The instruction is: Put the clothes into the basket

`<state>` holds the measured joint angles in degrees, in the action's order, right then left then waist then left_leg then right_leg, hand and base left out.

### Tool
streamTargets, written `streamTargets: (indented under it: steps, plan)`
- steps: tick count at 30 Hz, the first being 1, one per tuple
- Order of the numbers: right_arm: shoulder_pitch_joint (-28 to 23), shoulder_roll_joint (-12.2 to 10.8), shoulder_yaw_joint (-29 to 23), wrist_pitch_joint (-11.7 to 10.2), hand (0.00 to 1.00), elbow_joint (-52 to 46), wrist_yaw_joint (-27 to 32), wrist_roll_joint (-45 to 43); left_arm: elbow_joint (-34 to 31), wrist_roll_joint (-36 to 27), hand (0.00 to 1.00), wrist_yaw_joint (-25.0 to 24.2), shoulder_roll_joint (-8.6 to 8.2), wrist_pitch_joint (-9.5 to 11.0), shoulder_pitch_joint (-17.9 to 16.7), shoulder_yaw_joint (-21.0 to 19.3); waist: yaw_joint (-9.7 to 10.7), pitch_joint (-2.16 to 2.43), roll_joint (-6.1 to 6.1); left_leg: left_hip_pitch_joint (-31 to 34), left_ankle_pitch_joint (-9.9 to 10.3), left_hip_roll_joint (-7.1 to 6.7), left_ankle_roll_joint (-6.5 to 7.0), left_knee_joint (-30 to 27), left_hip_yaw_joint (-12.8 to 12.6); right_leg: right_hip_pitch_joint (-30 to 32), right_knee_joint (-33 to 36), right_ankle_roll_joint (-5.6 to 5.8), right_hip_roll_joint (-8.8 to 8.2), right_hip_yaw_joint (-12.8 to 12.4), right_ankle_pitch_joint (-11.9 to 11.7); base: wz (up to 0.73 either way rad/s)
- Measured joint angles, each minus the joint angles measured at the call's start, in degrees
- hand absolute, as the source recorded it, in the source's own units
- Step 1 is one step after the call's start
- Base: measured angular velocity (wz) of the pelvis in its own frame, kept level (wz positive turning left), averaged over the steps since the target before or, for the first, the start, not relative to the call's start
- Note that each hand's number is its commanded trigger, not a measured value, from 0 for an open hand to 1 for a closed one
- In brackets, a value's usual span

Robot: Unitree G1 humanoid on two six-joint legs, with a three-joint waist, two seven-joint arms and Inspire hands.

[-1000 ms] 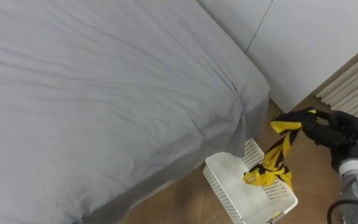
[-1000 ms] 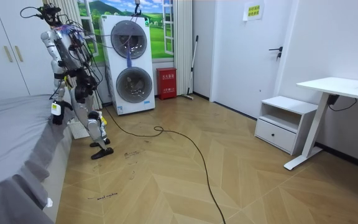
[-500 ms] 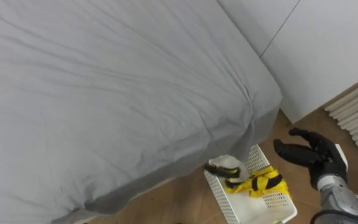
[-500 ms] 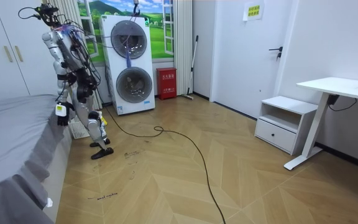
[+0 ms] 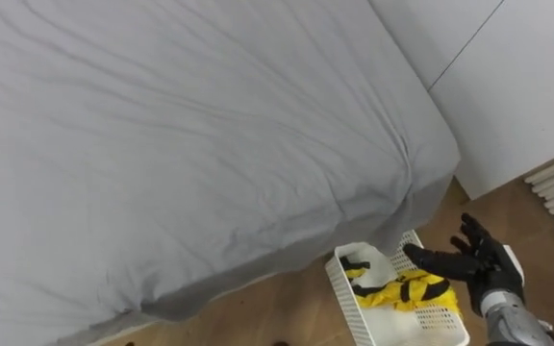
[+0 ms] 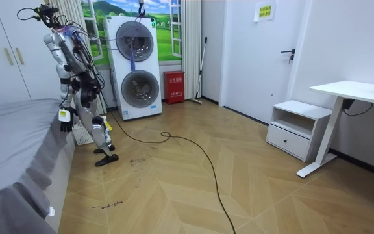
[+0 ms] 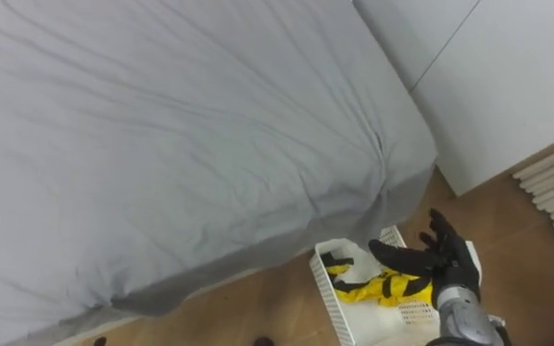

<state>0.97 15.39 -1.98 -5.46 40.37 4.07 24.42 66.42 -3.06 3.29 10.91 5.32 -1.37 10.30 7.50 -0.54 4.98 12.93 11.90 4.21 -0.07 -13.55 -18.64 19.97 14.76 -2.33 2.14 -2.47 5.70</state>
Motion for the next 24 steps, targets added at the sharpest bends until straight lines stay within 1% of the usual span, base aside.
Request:
streamTargets:
  steps: [2, 3, 4, 5, 7, 8, 10, 12, 13, 15, 16, 17, 18, 19, 20, 22, 24]
  plan:
    - [-0.02, -0.17, 0.82, -0.01, 0.00, -0.04, -0.01, 0.31, 0.00, -0.12, 0.00, 0.00, 0.00, 0.00, -0.03, 0.06, 0.10, 0.11, 0.65, 0.27, -0.04, 0.00, 0.02, -0.21, 0.30, -0.03, -0.12, -0.04, -0.10, 0.38, -0.03, 0.09]
    - [-0.11, -0.66, 0.82, -0.19, 0.00, -0.06, -0.04, 0.31, 0.05, -0.11, 0.00, -0.01, -0.01, 0.05, -0.02, 0.02, 0.07, 0.17, 0.88, 0.41, -0.04, -0.04, 0.02, -0.34, 0.70, -0.13, -0.18, -0.04, -0.17, 0.73, -0.03, 0.12]
    - [-0.33, -0.90, 0.82, -0.30, 0.00, -0.19, -0.12, 0.27, 0.05, -0.14, 0.00, -0.01, -0.01, 0.14, -0.05, 0.02, -0.01, 0.19, 0.96, 0.37, -0.04, -0.03, 0.02, -0.36, 0.79, -0.31, -0.29, -0.05, -0.15, 0.84, -0.03, 0.16]
    - [-0.98, -1.42, 0.82, -0.86, 0.00, -0.35, -0.59, 0.24, 0.06, -0.14, 0.00, -0.01, -0.05, 0.51, -0.34, 0.02, -0.07, 0.20, 0.95, -0.03, -0.04, -0.03, 0.02, -0.34, 1.24, -1.16, -0.91, -0.09, -0.14, 1.28, -0.08, 0.19]
    - [-2.43, -2.47, 0.96, -1.19, 0.00, -0.91, -1.66, 0.25, 0.01, -1.05, 0.00, -0.01, -0.02, 1.22, -0.87, 0.03, -0.30, 0.19, 0.77, -0.74, -0.03, -0.02, 0.01, -0.20, 1.84, -2.43, -1.57, -0.11, -0.14, 1.85, -0.09, 0.21]
    - [-2.93, -2.70, 1.79, -1.19, 0.00, -1.07, -2.37, 0.24, 0.04, -1.50, 0.00, -0.01, -0.03, 1.34, -0.98, 0.05, -0.36, 0.10, 0.45, -0.92, -0.03, -0.03, 0.01, -0.15, 2.26, -3.06, -2.20, -0.13, -0.12, 2.36, -0.11, 0.18]
    - [-3.24, -2.77, 3.09, -1.19, 0.00, -0.99, -3.28, 0.24, 0.09, -1.54, 0.00, -0.01, -0.12, 1.32, -1.00, 0.05, -0.99, -0.08, -0.21, -1.39, -0.03, -0.09, 0.00, -0.05, 2.38, -3.63, -2.33, -0.09, -0.10, 2.57, -0.09, 0.11]
    - [-3.48, -2.86, 3.76, -1.44, 0.00, 1.58, -4.30, 0.24, -0.20, -1.48, 0.00, 0.03, -0.55, 1.36, -1.08, 0.04, -1.74, -0.03, -1.44, -2.79, -0.02, -0.20, 0.00, 0.33, 3.18, -5.78, -3.32, -0.03, -0.18, 3.48, -0.03, 0.18]
    - [-3.54, -2.86, 4.13, -1.44, 0.00, 2.49, -4.33, 0.17, -0.18, -1.48, 0.00, 0.05, -0.62, 1.40, -1.15, 0.04, -1.78, 0.05, -1.69, -3.29, -0.02, -0.24, -0.01, 0.53, 3.41, -6.44, -3.55, 0.00, -0.22, 3.71, 0.03, 0.26]
    - [-3.78, -2.86, 5.18, -1.63, 0.00, 6.10, -5.24, -0.17, -0.28, -1.30, 0.00, 0.34, -0.88, 1.69, -2.15, 0.04, -1.84, 0.08, -2.72, -5.88, -0.08, -0.57, -0.09, 1.57, 4.73, -9.52, -4.53, 0.02, -0.35, 4.58, 0.43, 0.25]
    - [-3.86, -2.86, 5.21, -1.69, 0.00, 7.33, -5.60, -0.09, -0.41, -1.28, 0.00, 0.36, -0.93, 1.70, -2.47, 0.04, -1.84, 0.14, -2.89, -6.62, -0.11, -0.69, -0.12, 1.93, 5.03, -10.32, -4.80, 0.04, -0.39, 4.78, 0.53, 0.27]
    - [-4.33, -2.85, 5.21, -1.69, 0.00, 9.31, -6.04, 0.30, -0.84, -1.20, 0.00, 0.38, -0.99, 1.79, -3.09, -0.06, -2.20, 0.19, -3.15, -7.77, -0.12, -0.87, -0.14, 2.29, 5.55, -11.67, -5.07, 0.07, -0.65, 5.50, 0.87, 0.28]
    - [-4.58, -2.87, 5.21, -1.67, 0.00, 11.07, -6.28, 0.33, -1.48, -1.12, 0.00, 0.40, -0.99, 2.12, -3.71, -0.29, -2.76, 0.24, -3.26, -8.57, -0.12, -1.03, -0.14, 2.47, 6.21, -12.59, -5.03, 0.20, -1.04, 5.83, 1.23, 0.27]
    - [-4.67, -2.89, 5.22, -1.61, 0.00, 11.82, -6.43, 0.34, -1.75, -1.15, 0.00, 0.40, -1.01, 2.24, -3.98, -0.45, -2.94, 0.23, -3.26, -8.96, -0.12, -1.09, -0.14, 2.60, 6.31, -13.02, -5.09, 0.26, -1.06, 5.91, 1.34, 0.19]
    - [-4.64, -3.04, 5.21, -1.59, 0.00, 13.32, -6.76, 0.51, -2.39, -1.15, 0.00, 0.41, -1.03, 2.36, -4.65, -0.85, -3.06, 0.24, -3.19, -9.64, -0.12, -1.18, -0.14, 2.85, 6.52, -13.74, -5.13, 0.27, -1.07, 6.55, 1.52, 0.24]
    - [-4.74, -3.50, 5.19, -2.01, 0.00, 15.96, -7.29, 0.49, -2.42, -0.96, 0.00, 0.42, -1.14, 2.51, -4.95, -1.10, -2.79, 0.33, -3.14, -9.82, -0.13, -1.51, -0.13, 2.75, 8.23, -15.01, -5.83, 0.40, -1.21, 7.86, 1.72, 0.40]
    - [-4.95, -4.36, 5.13, -1.96, 0.00, 20.32, -8.75, 0.35, -2.34, 0.04, 0.00, 0.43, -1.29, 2.67, -4.93, -1.15, -2.77, 0.27, -2.84, -10.90, -0.13, -1.97, -0.12, 2.84, 10.00, -17.07, -6.43, 0.66, -1.65, 9.43, 2.13, 0.44]
